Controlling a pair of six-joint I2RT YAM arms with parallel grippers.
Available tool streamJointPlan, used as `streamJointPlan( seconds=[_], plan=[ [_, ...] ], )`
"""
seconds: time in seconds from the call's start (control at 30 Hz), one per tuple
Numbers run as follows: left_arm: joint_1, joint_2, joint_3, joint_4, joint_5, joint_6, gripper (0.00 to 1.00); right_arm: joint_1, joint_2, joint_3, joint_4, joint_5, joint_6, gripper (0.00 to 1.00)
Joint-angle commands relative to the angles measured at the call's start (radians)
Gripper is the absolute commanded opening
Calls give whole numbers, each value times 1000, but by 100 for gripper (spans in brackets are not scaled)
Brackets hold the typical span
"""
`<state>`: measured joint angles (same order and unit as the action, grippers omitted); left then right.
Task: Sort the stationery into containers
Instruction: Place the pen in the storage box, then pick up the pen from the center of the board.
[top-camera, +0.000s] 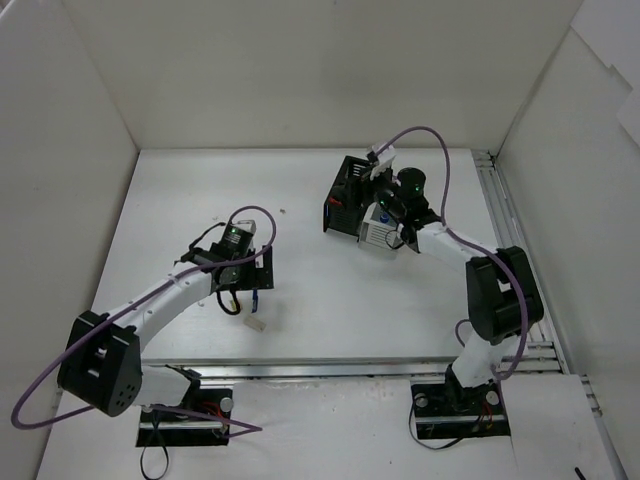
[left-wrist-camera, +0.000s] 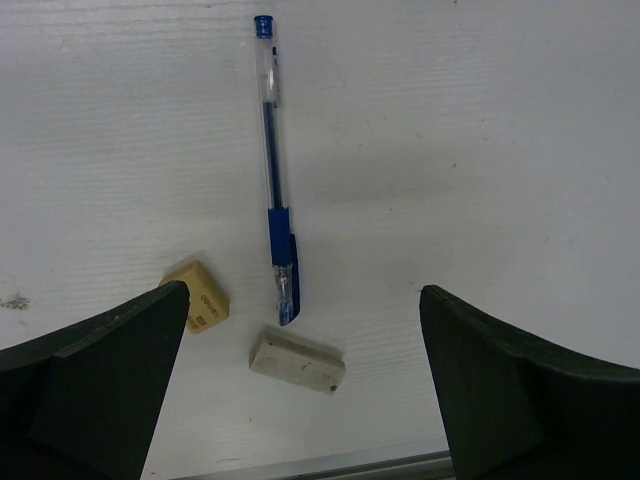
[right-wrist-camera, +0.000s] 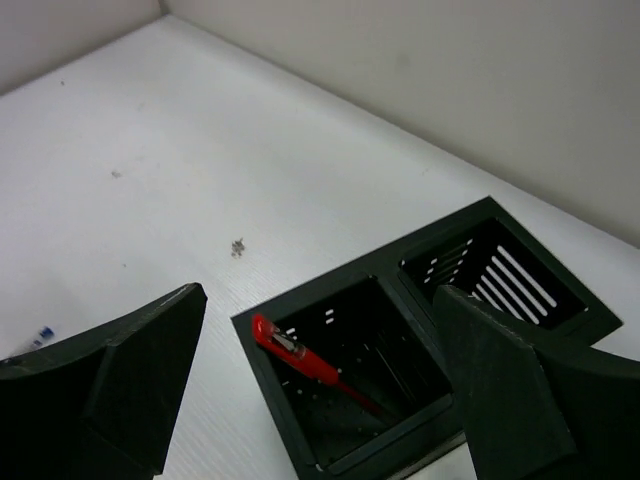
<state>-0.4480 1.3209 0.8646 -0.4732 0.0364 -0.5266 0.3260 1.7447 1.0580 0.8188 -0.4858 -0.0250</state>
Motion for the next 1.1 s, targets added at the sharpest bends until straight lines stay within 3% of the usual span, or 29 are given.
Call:
streamJointPlan(
  seconds=[0.0, 0.27, 0.5, 0.73, 0.87, 0.9, 1.07],
  plan=[
    [-12, 41, 57, 33, -16, 28, 94, -5, -151, -9, 108, -17, 19, 98],
    [-75, 153, 94, 8, -105, -10, 75, -10, -289, -92, 108, 79, 20, 98],
    [-95, 265, 103, 10, -164, -44, 46, -19, -361, -130, 106, 108, 20, 98],
    [-106, 313, 109, 8, -184, -62, 32, -24, -430, -165, 106, 104, 11, 98],
    [-115, 324, 140, -15, -190, -61, 4, -28, -467, -185, 105, 110, -7, 98],
    [-115, 319, 157, -25, -190, -55, 0, -27, -473, -188, 105, 80, -21, 98],
    [-126, 224, 208, -53, -127, -21, 0, -31, -499, -234, 92, -198, -284, 98]
  ],
)
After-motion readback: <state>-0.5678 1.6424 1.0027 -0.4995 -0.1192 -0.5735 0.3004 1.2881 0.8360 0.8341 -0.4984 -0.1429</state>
